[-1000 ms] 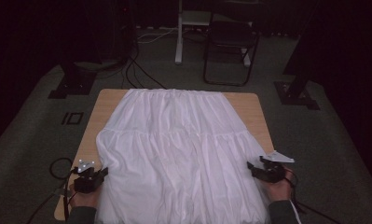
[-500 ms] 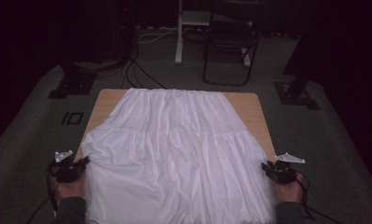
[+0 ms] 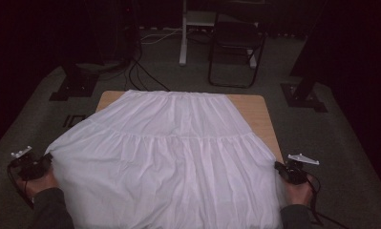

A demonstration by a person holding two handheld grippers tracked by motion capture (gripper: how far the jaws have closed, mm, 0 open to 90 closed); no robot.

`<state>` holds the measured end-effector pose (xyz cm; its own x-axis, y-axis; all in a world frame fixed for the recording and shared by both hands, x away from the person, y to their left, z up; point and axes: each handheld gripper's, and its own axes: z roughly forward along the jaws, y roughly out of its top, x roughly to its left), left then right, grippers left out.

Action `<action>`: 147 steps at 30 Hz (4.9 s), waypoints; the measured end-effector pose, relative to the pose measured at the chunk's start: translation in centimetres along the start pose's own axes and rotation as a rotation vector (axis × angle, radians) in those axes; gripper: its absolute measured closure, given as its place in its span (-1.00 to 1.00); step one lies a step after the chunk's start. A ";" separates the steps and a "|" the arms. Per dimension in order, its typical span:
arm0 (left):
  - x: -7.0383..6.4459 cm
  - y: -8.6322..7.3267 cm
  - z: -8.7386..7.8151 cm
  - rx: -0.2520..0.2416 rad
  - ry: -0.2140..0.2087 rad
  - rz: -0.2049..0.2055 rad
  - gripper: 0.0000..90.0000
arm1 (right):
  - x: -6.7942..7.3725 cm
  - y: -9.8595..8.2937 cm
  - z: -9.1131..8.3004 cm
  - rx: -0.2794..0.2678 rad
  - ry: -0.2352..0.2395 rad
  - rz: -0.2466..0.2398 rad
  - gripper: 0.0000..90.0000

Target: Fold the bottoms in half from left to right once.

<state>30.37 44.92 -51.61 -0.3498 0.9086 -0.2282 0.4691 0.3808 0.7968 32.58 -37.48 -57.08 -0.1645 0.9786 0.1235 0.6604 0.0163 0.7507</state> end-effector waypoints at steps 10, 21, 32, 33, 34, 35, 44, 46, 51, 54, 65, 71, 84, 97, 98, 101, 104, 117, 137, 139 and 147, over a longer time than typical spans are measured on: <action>-12.9 -3.2 -5.7 -0.039 -0.465 0.180 0.94 | 1.1 -0.3 0.3 -0.022 0.048 -0.024 0.84; -31.3 -8.4 -6.9 0.083 -0.862 0.370 0.94 | 1.5 -0.6 0.2 -0.038 0.042 -0.038 0.84; -39.9 -14.4 -5.6 0.287 -1.000 0.446 0.44 | 1.8 -0.7 0.2 -0.041 0.023 -0.046 0.77; -39.6 -14.4 -5.6 0.281 -0.995 0.444 0.33 | 1.8 -0.6 0.2 -0.040 0.030 -0.041 0.70; -39.1 -14.0 -5.7 0.276 -0.999 0.436 0.25 | 1.9 -0.6 0.2 -0.037 0.031 -0.038 0.58; -38.6 -13.6 -5.9 0.266 -1.011 0.428 0.19 | 2.1 -0.5 0.2 -0.031 0.026 -0.034 0.48; -29.0 -8.5 -6.7 0.073 -0.778 0.476 0.04 | 7.8 1.9 -2.6 -0.111 0.089 -0.116 0.14; -26.5 -8.2 -6.2 0.038 -0.661 0.507 0.04 | 9.8 2.5 -2.8 -0.112 0.124 -0.161 0.14; -21.1 -8.5 -4.5 0.033 -0.474 0.494 0.03 | 14.6 3.4 -2.5 -0.105 0.218 -0.251 0.03; -19.5 -8.9 -3.8 0.038 -0.445 0.465 0.02 | 16.2 3.9 -2.0 -0.099 0.245 -0.269 -0.03; -18.8 -10.0 -2.0 0.069 -0.408 0.472 0.01 | 22.6 5.6 2.6 -0.022 0.319 -0.292 -0.57; -19.1 -10.5 -1.8 0.076 -0.409 0.490 0.01 | 23.2 4.8 4.7 0.075 0.319 -0.323 -0.19; -19.6 -10.9 -1.8 0.076 -0.412 0.509 0.00 | 17.5 8.9 -4.0 -0.273 0.230 -0.294 0.95; -25.2 -13.2 -2.7 0.136 -0.568 0.605 -0.06 | 6.6 4.9 2.2 -0.020 0.029 -0.154 0.92; -26.0 -13.7 -2.7 0.142 -0.580 0.620 -0.08 | 6.5 4.3 3.3 0.017 0.024 -0.156 0.91; -28.3 -15.0 -2.5 0.167 -0.581 0.670 -0.12 | 6.8 4.0 3.9 0.048 0.021 -0.170 0.89; -29.7 -15.7 -1.8 0.210 -0.542 0.713 -0.11 | 6.8 3.8 4.1 0.056 0.025 -0.172 0.88; -28.4 -12.5 1.1 0.169 -0.357 0.734 0.99 | 9.3 3.4 4.2 0.062 0.103 -0.195 0.85; -21.7 -7.7 3.1 0.107 -0.332 0.533 0.98 | 16.8 4.7 6.4 0.052 0.183 -0.294 0.33; -21.8 -7.7 2.2 0.086 -0.375 0.528 0.98 | 16.8 4.8 6.0 0.025 0.166 -0.296 0.53; -22.1 -7.2 -0.2 0.039 -0.496 0.467 0.98 | 16.5 5.8 2.8 -0.093 0.149 -0.332 0.96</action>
<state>34.56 22.08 -52.16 0.3055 0.9467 -0.1023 0.5126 -0.0730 0.8556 35.74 -20.64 -52.55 -0.4679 0.8825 -0.0484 0.4847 0.3020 0.8209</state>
